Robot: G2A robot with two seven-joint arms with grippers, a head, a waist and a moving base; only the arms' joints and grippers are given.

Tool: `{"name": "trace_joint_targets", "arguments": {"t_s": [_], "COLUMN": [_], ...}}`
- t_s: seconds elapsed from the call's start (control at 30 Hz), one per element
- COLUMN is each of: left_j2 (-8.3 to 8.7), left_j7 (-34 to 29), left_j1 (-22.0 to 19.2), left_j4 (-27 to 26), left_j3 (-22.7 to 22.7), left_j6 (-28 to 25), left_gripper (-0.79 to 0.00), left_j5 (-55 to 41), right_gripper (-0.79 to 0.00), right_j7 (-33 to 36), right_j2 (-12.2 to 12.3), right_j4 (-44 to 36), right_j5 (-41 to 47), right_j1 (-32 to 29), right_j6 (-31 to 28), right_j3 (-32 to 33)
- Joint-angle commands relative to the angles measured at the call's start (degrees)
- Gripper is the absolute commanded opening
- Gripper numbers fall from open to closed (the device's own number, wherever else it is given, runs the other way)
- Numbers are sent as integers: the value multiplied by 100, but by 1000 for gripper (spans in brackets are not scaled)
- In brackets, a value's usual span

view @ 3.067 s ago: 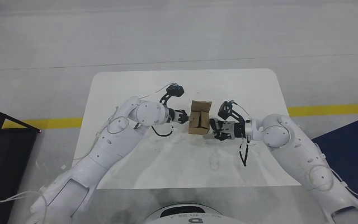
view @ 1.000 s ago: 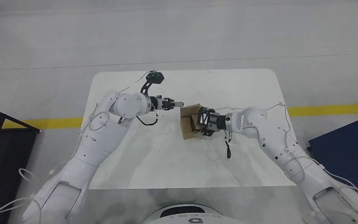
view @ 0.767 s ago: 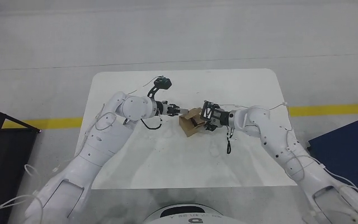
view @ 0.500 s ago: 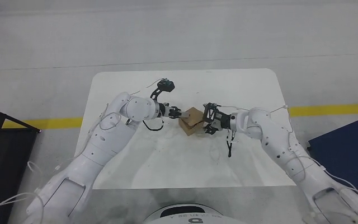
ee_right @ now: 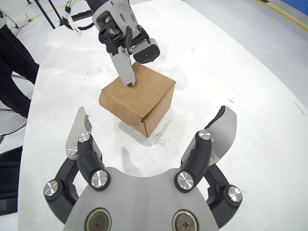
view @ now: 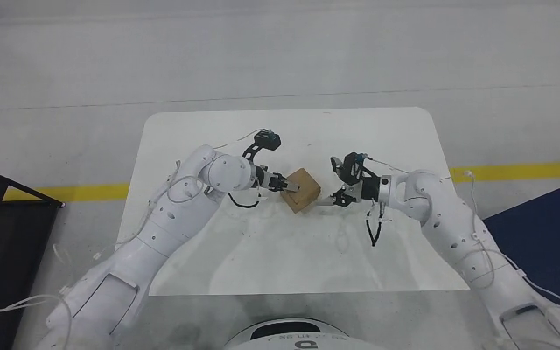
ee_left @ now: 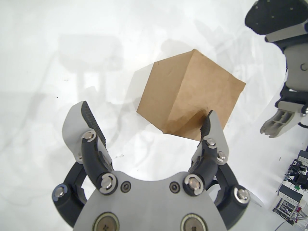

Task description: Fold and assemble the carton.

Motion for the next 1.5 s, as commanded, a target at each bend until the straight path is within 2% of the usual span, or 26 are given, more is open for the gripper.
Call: {"name": "trace_joint_targets", "arguments": {"t_s": [0.0, 0.17, 0.53, 0.9, 1.1, 1.47], "left_j2": [-4, -4, -9, -16, -16, 4], "left_j7": [11, -1, -119, -177, -177, -146], "left_j1": [-2, 10, 30, 25, 34, 131], "left_j4": [23, 33, 16, 27, 17, -64], "left_j3": [2, -9, 12, 10, -3, -59], "left_j6": [-13, -22, -61, -125, -118, -108], "left_gripper": [0, 0, 0, 0, 0, 0], "left_j5": [0, 21, 56, 57, 72, 103], "right_gripper": [0, 0, 0, -25, -25, -15], "right_j7": [135, 340, 513, 487, 575, 732], "right_j2": [-13, -76, -227, -162, -129, -250], "right_j4": [-73, -200, -162, 26, -189, -431], "right_j5": [-138, -438, -768, -934, -1032, -1084], "right_j1": [7, 45, 253, 169, 61, 114], "right_j6": [179, 538, 847, 1054, 991, 900], "right_j3": [-42, -223, -558, -179, -71, -436]}}
